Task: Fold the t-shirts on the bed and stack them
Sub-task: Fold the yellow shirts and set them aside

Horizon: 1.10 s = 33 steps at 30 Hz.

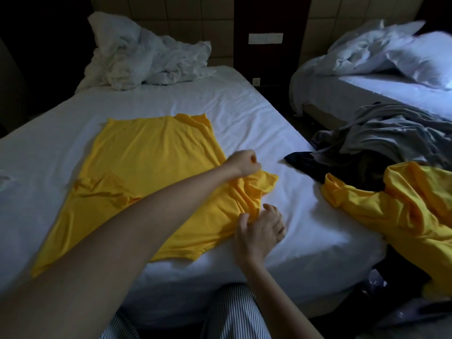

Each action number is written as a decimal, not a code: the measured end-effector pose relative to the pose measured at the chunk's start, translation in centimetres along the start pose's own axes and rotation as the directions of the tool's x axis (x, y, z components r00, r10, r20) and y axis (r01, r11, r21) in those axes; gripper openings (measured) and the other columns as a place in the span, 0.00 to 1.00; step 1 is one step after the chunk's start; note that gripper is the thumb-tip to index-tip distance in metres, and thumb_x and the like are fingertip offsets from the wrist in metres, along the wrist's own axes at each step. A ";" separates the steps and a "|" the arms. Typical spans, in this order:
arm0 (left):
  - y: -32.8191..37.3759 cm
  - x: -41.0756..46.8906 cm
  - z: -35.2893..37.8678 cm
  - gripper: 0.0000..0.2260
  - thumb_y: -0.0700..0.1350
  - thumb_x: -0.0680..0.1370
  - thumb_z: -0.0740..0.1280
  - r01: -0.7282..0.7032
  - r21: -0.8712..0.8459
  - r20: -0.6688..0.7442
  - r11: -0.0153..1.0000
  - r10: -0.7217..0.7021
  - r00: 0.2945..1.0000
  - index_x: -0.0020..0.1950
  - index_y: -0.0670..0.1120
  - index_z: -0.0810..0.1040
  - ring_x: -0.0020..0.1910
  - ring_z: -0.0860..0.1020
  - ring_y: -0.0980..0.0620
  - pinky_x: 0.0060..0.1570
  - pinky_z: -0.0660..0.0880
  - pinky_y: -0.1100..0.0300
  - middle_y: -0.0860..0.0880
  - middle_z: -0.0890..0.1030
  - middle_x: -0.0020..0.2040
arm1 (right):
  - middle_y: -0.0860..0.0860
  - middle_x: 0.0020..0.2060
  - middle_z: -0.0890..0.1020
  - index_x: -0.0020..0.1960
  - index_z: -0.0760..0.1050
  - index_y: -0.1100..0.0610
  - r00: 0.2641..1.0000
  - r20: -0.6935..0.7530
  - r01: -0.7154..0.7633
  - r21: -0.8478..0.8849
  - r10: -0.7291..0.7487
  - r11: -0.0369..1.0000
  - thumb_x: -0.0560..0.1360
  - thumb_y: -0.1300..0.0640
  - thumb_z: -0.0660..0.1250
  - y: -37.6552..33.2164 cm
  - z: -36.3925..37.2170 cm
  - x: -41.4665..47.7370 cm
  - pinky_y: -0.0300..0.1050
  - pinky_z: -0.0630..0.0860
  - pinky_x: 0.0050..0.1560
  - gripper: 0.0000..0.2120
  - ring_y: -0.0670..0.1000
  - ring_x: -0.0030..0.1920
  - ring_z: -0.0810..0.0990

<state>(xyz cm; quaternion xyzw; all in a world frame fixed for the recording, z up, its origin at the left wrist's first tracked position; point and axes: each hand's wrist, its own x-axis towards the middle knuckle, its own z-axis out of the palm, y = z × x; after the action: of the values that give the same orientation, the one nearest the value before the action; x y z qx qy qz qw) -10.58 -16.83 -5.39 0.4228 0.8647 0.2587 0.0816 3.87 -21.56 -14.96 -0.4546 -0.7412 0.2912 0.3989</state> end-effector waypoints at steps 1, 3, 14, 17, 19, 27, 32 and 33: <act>0.7 -0.4 1.3 0.16 0.53 0.76 0.67 -0.015 0.074 0.073 0.997 0.010 0.997 0.55 0.41 0.76 0.56 0.76 0.43 0.49 0.70 0.56 0.41 0.78 0.55 | 0.58 0.56 0.74 0.58 0.71 0.61 1.000 0.007 0.011 -0.013 -0.011 1.000 0.63 0.46 0.52 0.0 0.0 -0.1 0.49 0.50 0.66 0.30 0.61 0.63 0.69; 1.9 -1.2 3.4 0.25 0.61 0.75 0.64 -0.023 0.276 0.166 0.961 -0.024 0.986 0.62 0.43 0.71 0.63 0.70 0.41 0.57 0.68 0.52 0.40 0.71 0.64 | 0.59 0.58 0.74 0.60 0.70 0.62 1.000 0.018 0.019 -0.027 -0.018 0.999 0.61 0.46 0.52 -0.1 -0.1 -0.1 0.49 0.49 0.66 0.32 0.61 0.64 0.68; -0.8 -4.3 -1.5 0.13 0.39 0.80 0.61 -0.005 -0.772 -0.286 0.635 -0.341 0.895 0.36 0.48 0.68 0.33 0.70 0.49 0.31 0.65 0.61 0.47 0.72 0.32 | 0.62 0.66 0.70 0.70 0.59 0.58 0.973 0.106 0.196 0.077 -0.203 0.978 0.63 0.44 0.56 0.1 -0.3 0.1 0.44 0.43 0.69 0.38 0.61 0.68 0.66; -6.1 -7.6 -3.8 0.07 0.37 0.79 0.62 0.010 -0.972 -0.153 0.233 -0.672 0.725 0.41 0.43 0.74 0.39 0.73 0.48 0.34 0.70 0.57 0.45 0.75 0.38 | 0.56 0.66 0.72 0.72 0.61 0.57 0.916 0.234 0.321 0.053 -0.325 0.945 0.63 0.43 0.55 0.3 -0.3 0.2 0.43 0.41 0.69 0.39 0.59 0.70 0.65; -9.9 -10.2 -4.5 0.08 0.37 0.79 0.60 0.124 -0.992 0.049 0.038 -0.774 0.631 0.57 0.38 0.75 0.50 0.74 0.46 0.43 0.71 0.54 0.41 0.77 0.52 | 0.52 0.67 0.73 0.70 0.67 0.54 0.849 0.318 0.437 0.028 -0.423 0.899 0.62 0.45 0.52 0.4 -0.4 0.3 0.45 0.44 0.70 0.37 0.58 0.71 0.64; -11.2 -12.9 -6.4 0.13 0.30 0.76 0.64 0.326 -0.932 0.105 0.161 -0.739 0.666 0.59 0.40 0.70 0.55 0.72 0.43 0.50 0.73 0.55 0.42 0.71 0.55 | 0.45 0.68 0.71 0.61 0.76 0.44 0.714 0.457 0.557 0.091 -0.531 0.826 0.67 0.43 0.45 0.9 -0.9 0.6 0.45 0.44 0.71 0.30 0.52 0.73 0.60; -11.8 -14.2 -5.5 0.12 0.37 0.76 0.62 0.599 -0.523 -0.175 0.606 -0.764 0.621 0.59 0.44 0.70 0.49 0.72 0.44 0.44 0.70 0.53 0.43 0.70 0.57 | 0.49 0.61 0.79 0.53 0.82 0.52 0.785 0.365 0.487 0.139 -0.501 0.863 0.69 0.47 0.48 0.6 -0.9 0.1 0.44 0.54 0.67 0.26 0.54 0.67 0.70; -11.7 -14.2 -5.4 0.14 0.39 0.76 0.62 0.583 -0.365 -0.306 0.726 -0.685 0.662 0.62 0.44 0.69 0.55 0.71 0.42 0.49 0.70 0.52 0.42 0.69 0.61 | 0.49 0.60 0.79 0.52 0.82 0.52 0.784 0.354 0.494 0.140 -0.510 0.858 0.69 0.48 0.50 0.7 -0.9 0.0 0.44 0.55 0.67 0.25 0.55 0.66 0.72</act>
<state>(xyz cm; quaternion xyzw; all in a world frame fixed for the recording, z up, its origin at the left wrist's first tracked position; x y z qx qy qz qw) -11.66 -35.78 -7.94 0.0137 0.9165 0.3987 0.0286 4.95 -21.18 -15.00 -0.1682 -0.8920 0.2714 0.3199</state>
